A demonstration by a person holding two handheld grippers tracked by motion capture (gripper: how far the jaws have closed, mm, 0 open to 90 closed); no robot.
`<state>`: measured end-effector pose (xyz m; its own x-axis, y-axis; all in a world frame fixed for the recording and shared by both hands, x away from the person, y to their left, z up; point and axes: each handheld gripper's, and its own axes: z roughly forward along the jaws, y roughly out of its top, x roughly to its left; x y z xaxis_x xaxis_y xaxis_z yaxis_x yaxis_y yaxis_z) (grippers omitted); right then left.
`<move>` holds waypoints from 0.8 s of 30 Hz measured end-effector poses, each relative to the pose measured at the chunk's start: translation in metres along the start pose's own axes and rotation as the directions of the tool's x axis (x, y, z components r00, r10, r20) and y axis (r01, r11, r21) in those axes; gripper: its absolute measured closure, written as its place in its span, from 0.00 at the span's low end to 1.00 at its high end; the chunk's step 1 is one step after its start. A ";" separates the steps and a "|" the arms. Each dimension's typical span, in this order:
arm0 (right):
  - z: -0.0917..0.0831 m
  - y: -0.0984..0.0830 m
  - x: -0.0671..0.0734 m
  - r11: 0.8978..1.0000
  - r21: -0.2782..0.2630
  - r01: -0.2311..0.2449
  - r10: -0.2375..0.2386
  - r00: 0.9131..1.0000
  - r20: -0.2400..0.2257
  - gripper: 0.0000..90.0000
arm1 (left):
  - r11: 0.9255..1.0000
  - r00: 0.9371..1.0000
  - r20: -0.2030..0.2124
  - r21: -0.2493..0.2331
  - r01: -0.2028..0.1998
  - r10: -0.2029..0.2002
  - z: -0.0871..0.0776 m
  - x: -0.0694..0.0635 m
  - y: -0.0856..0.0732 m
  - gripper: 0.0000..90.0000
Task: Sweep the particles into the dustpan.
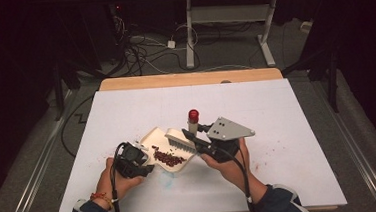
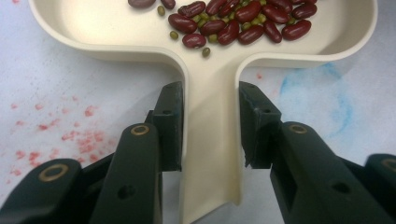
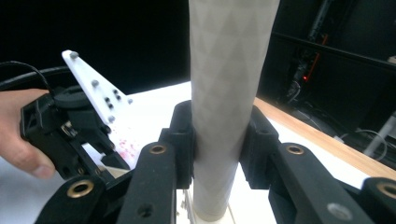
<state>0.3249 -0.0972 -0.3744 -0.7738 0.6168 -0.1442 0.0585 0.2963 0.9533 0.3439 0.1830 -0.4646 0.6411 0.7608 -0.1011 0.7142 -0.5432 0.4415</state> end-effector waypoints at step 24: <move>-0.110 -0.027 -0.076 0.989 0.148 -0.025 0.027 1.000 -0.010 0.78 | 0.998 0.997 -0.048 -0.033 0.058 -0.060 -0.003 0.010 -0.008 0.71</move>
<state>0.3123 -0.2325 -0.3604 -0.7785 0.6168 -0.1158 0.1703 0.3852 0.9070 0.3436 0.1961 -0.4670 0.5829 0.8081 -0.0844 0.7409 -0.4860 0.4636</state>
